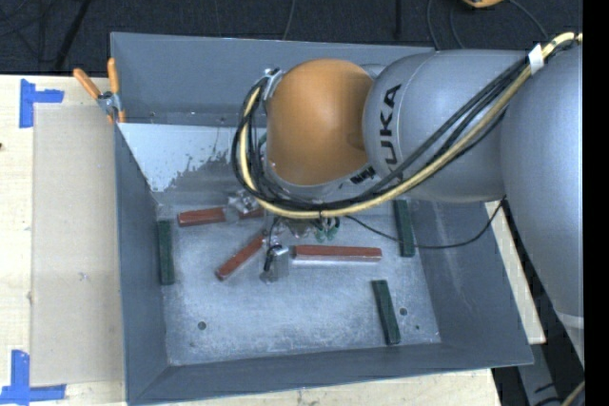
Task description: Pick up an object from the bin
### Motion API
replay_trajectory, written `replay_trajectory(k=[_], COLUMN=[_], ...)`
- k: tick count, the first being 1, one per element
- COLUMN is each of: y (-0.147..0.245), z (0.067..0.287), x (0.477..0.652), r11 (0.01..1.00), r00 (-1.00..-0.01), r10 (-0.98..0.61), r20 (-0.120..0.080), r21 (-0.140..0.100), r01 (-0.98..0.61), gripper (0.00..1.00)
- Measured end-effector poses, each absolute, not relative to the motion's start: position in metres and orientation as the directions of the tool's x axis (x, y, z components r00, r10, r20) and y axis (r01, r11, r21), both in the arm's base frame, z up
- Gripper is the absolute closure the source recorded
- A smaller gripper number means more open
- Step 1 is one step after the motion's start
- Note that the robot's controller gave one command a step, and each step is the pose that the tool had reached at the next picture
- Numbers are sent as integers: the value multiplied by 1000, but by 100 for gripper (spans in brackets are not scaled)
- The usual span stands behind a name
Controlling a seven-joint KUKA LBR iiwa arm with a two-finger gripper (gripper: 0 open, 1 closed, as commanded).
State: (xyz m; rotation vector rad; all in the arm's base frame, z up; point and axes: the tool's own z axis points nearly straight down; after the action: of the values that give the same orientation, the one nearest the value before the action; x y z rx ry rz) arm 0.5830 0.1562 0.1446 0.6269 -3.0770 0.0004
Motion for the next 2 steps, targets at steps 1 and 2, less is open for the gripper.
replay_trajectory(k=[1, 2], y=[156, 145], z=[75, 70], x=[594, 598], r11=[885, 874], r00=[-885, -874], r10=[-466, -486], r20=[-3, -1], r21=[0, 1], r01=[-466, -486], gripper=[0, 100])
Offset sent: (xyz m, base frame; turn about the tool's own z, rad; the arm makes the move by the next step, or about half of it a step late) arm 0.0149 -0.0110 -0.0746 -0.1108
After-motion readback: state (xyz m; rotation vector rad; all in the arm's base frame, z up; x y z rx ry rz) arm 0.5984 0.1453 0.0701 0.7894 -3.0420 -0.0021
